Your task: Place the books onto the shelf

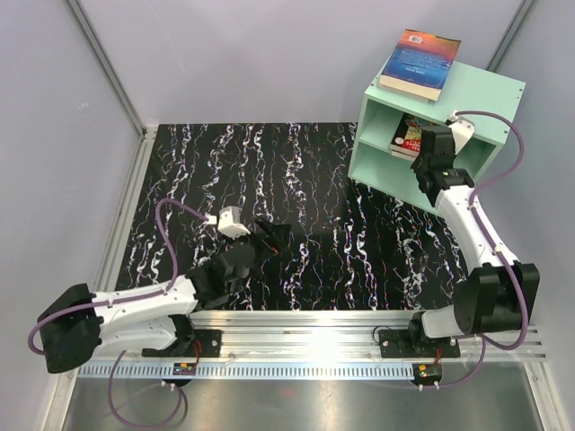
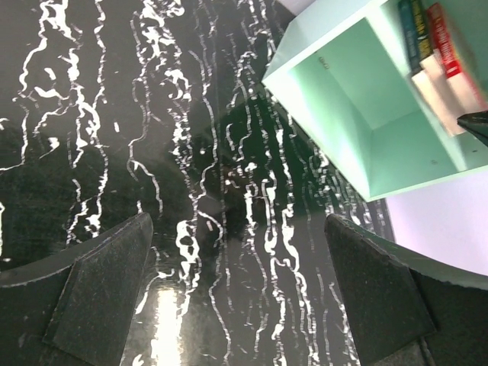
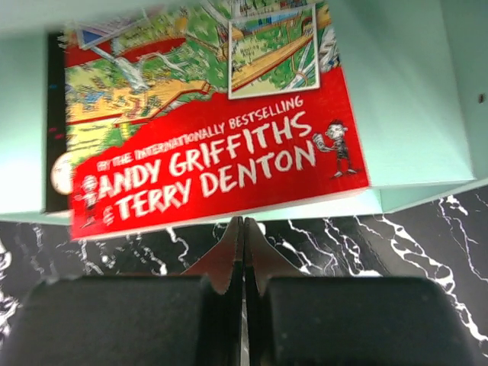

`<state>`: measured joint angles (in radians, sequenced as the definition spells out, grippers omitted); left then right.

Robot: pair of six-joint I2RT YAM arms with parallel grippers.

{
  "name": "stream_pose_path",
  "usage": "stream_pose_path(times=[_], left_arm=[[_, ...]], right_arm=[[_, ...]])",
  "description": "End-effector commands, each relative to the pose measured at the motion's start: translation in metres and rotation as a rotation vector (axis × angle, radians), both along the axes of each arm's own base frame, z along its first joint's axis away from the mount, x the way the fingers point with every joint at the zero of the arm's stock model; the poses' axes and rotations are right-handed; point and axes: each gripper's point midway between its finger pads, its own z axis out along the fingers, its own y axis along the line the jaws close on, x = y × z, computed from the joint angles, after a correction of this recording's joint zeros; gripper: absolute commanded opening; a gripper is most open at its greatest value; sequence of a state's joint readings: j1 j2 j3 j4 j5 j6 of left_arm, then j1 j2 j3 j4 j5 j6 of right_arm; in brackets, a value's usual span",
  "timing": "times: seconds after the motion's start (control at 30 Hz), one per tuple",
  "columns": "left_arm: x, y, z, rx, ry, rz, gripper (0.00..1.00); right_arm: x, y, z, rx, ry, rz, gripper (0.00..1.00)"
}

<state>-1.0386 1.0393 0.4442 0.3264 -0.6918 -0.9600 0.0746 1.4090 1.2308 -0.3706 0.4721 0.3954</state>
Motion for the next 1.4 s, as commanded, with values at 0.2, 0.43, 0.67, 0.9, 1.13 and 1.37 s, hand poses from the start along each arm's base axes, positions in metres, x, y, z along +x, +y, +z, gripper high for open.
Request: stream_pose_path(times=[0.2, 0.43, 0.67, 0.9, 1.13, 1.37], left_arm=[[0.009, 0.006, -0.013, 0.041, -0.012, 0.050, 0.99], [0.009, 0.006, -0.016, 0.042, 0.003, 0.050, 0.99], [0.005, 0.004, -0.014, 0.044, 0.025, 0.028, 0.99], [-0.006, 0.020, -0.016, 0.112, 0.063, 0.021, 0.99], [-0.015, 0.059, 0.026, 0.241, 0.023, 0.067, 0.99], [-0.023, 0.154, 0.116, 0.384, -0.198, 0.294, 0.99]], right_arm=[[0.029, -0.008, -0.013, 0.002, -0.057, -0.069, 0.00], [-0.007, 0.014, -0.004, 0.121, -0.104, 0.014, 0.00], [-0.086, 0.089, -0.009, 0.293, -0.128, 0.287, 0.10], [-0.176, 0.173, -0.009, 0.399, -0.139, 0.643, 0.79], [-0.232, 0.145, 0.023, 0.391, -0.213, 0.669, 1.00], [-0.250, 0.109, 0.084, 0.412, -0.374, 0.568, 1.00]])
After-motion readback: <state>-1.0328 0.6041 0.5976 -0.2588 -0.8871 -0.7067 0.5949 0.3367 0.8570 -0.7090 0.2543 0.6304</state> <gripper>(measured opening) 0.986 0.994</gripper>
